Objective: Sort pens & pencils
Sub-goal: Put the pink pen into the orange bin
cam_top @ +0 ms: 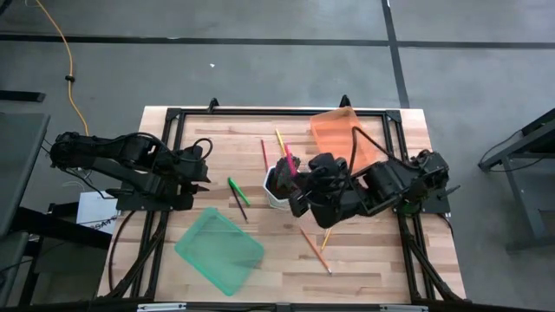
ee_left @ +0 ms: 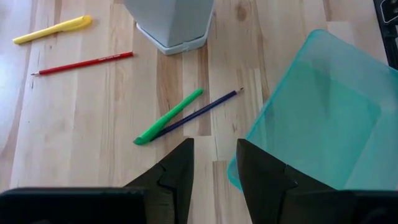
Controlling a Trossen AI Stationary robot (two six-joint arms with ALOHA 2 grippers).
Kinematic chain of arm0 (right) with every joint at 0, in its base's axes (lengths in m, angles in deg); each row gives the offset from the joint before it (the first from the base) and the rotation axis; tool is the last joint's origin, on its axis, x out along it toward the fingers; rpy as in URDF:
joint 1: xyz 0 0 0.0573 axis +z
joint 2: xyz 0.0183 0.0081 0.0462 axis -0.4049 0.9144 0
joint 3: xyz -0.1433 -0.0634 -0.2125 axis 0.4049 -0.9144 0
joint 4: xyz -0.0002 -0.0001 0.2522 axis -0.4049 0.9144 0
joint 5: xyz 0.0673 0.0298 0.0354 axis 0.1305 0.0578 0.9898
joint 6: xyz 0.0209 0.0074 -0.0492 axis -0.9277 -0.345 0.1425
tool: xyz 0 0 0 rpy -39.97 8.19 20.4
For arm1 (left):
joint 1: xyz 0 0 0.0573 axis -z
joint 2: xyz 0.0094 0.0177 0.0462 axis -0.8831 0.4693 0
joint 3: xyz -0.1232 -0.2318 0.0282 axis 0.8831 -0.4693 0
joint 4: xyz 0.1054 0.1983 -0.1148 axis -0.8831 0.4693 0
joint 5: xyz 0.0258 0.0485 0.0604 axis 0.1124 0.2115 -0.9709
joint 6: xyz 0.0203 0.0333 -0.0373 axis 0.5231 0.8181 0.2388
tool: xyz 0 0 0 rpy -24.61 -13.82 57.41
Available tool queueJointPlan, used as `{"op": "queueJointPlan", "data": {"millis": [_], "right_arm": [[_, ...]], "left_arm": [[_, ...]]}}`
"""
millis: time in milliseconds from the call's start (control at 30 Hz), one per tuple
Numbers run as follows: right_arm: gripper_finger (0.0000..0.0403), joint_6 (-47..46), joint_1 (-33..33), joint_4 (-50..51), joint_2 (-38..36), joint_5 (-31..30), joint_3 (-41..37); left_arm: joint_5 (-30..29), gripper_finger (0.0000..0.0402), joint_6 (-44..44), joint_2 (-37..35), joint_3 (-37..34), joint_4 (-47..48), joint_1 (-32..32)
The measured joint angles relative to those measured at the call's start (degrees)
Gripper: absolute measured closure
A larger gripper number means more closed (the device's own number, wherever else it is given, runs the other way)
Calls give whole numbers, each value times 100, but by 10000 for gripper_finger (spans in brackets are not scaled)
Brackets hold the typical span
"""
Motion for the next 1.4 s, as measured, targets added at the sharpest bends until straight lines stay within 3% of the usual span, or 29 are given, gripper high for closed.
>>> {"op": "queueJointPlan", "data": {"millis": [300,700,1067,1400], "right_arm": [[357,-50,-117,584,-402,-428,1],[357,305,-785,1087,-760,-398,-3],[357,1299,-1941,1085,-968,182,-9],[357,2048,-3215,1084,-1135,1067,-9]], "left_arm": [[-16,293,0,0,0,-1,0],[-59,293,15,0,0,-4,0],[-77,293,17,-2,0,-1,0],[-82,293,13,-2,0,-1,0]]}}
